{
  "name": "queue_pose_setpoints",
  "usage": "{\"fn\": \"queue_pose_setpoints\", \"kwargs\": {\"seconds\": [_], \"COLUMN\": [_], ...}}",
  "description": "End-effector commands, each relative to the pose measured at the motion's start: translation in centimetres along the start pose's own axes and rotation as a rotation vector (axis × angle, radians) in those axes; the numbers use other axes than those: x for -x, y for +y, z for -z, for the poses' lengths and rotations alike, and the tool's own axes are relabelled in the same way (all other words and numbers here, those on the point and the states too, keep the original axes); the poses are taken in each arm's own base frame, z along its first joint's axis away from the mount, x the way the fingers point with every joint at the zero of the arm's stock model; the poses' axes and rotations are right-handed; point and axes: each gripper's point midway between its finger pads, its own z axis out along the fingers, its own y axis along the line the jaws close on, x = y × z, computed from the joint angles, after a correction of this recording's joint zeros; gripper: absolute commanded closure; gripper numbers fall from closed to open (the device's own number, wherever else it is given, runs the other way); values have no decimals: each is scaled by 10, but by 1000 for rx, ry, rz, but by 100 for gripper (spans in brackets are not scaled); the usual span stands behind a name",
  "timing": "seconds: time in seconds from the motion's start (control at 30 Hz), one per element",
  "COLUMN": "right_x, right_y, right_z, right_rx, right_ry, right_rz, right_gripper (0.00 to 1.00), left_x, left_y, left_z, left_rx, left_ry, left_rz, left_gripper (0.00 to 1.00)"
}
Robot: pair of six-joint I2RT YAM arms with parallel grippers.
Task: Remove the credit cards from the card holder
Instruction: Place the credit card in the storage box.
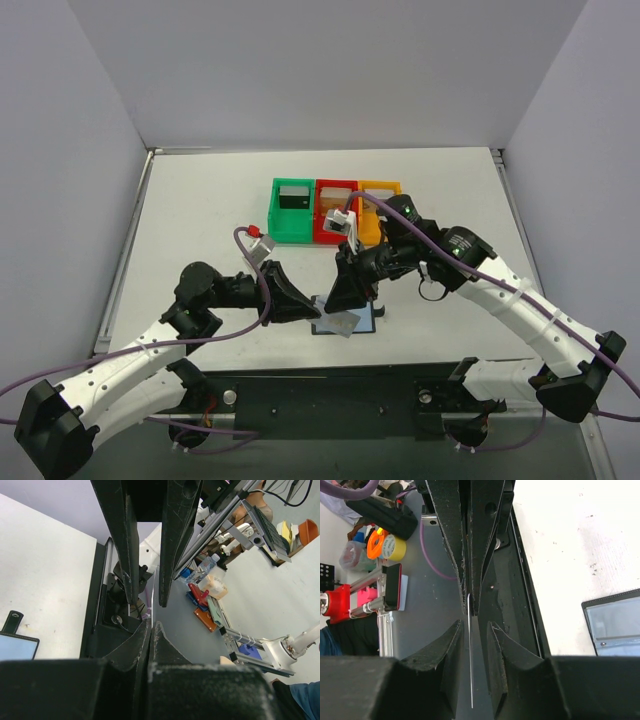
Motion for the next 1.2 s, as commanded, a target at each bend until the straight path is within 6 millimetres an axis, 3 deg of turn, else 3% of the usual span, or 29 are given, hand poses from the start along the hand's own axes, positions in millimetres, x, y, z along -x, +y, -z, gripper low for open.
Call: {"fn": "queue_pose_setpoints", "kwargs": {"seconds": [0.0,0.1,0.13,0.23,0.3,0.37,0.67,0.73,0.83,0.93,0.97,1.0,1.03,1.07,1.1,1.17], "right_x": [4,4,4,6,8,12,48,54,52,27,16,15,17,17,26,33], "right_y": [9,9,7,4,-3,-12,-3,-22,-71,-115,-137,-157,-163,-186,-185,-207], "right_z": [5,5,4,7,11,17,46,51,59,56,59,67,67,81,77,90], "right_rx": [11,13,6,-18,-82,-156,-249,-358,-585,-653,-715,-762,-741,-771,-716,-722], "right_ry": [-9,-8,-8,-19,-40,-72,-208,-218,-197,51,131,167,157,145,83,30], "right_rz": [33,37,37,67,102,145,221,199,271,641,690,698,681,604,604,566], "right_gripper": [80,89,100,100,100,100,100,100,100,100,100,100,100,100,100,100], "left_x": [22,22,21,21,21,22,34,36,35,36,34,33,33,35,35,35], "left_y": [-16,-17,-17,-14,-13,-7,16,17,22,27,29,31,30,30,29,29], "left_z": [-3,-4,-3,-3,-1,1,43,50,55,55,54,53,51,50,49,48], "left_rx": [-37,-39,-39,-24,-6,35,309,345,378,378,374,366,354,345,336,330], "left_ry": [-43,-43,-43,-48,-50,-57,-144,-181,-219,-254,-257,-261,-263,-268,-275,-281], "left_rz": [-92,-92,-92,-91,-94,-92,-130,-143,-129,-108,-82,-75,-60,-60,-51,-43], "left_gripper": [100,100,100,99,66,57,53,53,53,53,53,53,53,53,53,53]}}
